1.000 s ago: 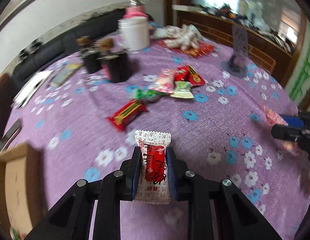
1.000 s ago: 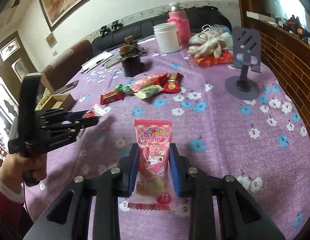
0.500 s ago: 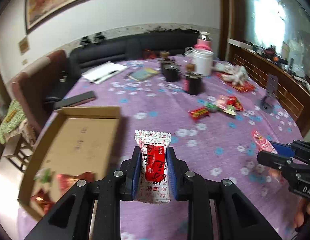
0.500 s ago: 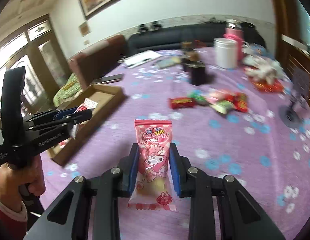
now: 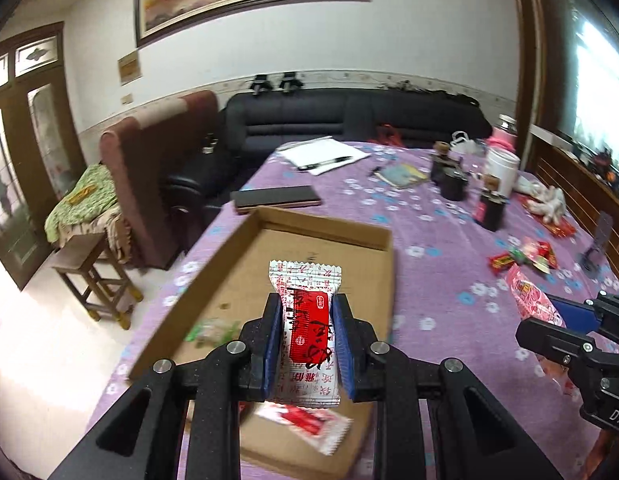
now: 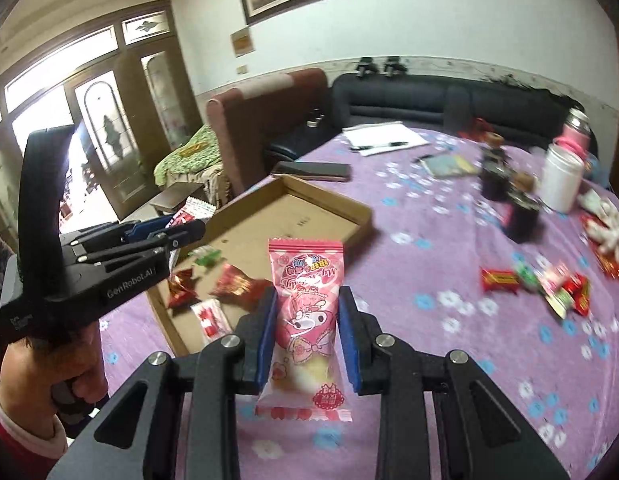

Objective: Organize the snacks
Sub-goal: 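Carry both snacks to the cardboard box and open both tools to release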

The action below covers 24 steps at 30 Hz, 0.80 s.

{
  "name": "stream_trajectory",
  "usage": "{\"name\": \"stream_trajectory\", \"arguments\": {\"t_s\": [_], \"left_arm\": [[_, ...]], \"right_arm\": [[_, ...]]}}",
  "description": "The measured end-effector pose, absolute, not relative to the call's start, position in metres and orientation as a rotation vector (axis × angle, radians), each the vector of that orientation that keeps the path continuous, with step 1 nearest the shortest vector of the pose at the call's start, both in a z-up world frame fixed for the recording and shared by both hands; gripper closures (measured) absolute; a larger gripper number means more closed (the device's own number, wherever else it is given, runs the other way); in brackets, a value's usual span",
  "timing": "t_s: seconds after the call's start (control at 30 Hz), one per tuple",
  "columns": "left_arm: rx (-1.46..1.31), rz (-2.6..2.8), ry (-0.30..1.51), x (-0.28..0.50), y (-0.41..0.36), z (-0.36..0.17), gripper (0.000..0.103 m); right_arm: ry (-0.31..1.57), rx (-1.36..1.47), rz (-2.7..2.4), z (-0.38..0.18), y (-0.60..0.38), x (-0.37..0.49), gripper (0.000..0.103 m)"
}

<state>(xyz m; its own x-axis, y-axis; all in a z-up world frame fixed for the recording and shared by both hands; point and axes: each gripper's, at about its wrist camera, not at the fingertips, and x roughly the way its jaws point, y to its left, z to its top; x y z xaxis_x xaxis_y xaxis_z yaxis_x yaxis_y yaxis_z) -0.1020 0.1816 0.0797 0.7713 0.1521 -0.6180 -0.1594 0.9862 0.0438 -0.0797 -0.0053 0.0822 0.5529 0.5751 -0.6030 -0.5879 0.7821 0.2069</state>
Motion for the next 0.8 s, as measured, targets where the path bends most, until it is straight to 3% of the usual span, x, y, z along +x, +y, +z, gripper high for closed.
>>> {"name": "stream_trajectory", "arguments": {"t_s": [0.47,0.8], "left_arm": [[-0.042,0.246,0.768,-0.053,0.255,0.05,0.077],[-0.027,0.237,0.862,-0.011,0.266,0.027,0.077]], "right_arm": [[0.77,-0.113,0.734,0.054,0.099,-0.019,0.075],[0.829,-0.14,0.731,0.025,0.127,0.013,0.075]]}}
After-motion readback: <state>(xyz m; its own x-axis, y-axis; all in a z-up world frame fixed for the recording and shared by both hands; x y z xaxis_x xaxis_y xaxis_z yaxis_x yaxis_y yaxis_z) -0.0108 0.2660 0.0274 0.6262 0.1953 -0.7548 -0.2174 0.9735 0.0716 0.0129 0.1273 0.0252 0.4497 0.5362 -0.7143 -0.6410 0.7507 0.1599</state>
